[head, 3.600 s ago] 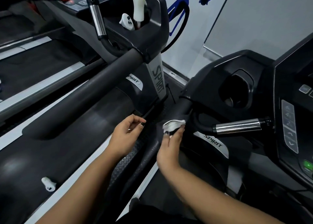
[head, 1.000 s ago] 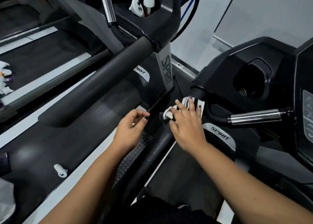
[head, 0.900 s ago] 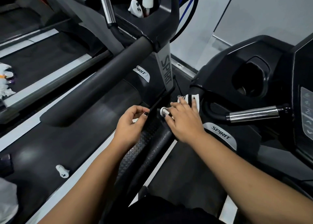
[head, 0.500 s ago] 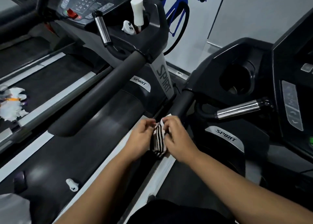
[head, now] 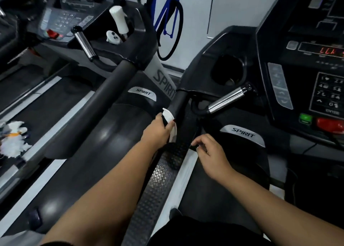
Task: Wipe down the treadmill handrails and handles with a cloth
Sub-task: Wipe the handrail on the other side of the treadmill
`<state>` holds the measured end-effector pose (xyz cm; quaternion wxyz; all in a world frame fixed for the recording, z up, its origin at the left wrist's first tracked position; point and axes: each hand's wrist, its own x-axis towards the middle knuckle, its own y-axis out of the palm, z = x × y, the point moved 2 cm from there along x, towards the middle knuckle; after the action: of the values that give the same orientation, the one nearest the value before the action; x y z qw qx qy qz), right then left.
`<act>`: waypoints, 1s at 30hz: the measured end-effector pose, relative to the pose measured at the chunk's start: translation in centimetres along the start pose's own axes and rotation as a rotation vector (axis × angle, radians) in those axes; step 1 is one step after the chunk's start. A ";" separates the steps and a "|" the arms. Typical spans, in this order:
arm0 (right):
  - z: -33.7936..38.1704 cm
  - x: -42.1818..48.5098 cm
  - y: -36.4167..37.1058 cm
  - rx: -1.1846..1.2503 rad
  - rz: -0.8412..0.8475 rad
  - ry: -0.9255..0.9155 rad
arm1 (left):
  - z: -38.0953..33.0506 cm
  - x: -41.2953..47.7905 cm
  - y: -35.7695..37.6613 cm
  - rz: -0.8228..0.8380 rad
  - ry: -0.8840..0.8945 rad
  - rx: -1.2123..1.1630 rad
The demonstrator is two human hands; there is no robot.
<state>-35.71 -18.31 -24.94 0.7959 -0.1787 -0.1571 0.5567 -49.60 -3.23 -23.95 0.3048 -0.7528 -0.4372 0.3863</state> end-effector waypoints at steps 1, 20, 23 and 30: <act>-0.1 -0.1 -0.1 0.007 0.008 0.009 | 0.3 -0.3 -0.1 -0.018 0.001 -0.004; -2.3 -2.5 -0.8 0.162 0.015 0.117 | 9.3 -14.5 1.9 -0.096 0.022 0.409; -2.4 -2.8 -1.0 0.144 0.028 0.117 | 8.2 -13.7 2.5 -0.133 0.087 0.504; -2.8 -3.1 -1.9 0.125 0.031 0.135 | 3.7 -7.0 2.0 -0.169 -0.077 0.380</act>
<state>-33.93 -22.07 -26.69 0.8057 -0.1680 -0.0652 0.5643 -54.12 -9.85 -25.22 0.4557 -0.6273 -0.4292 0.4634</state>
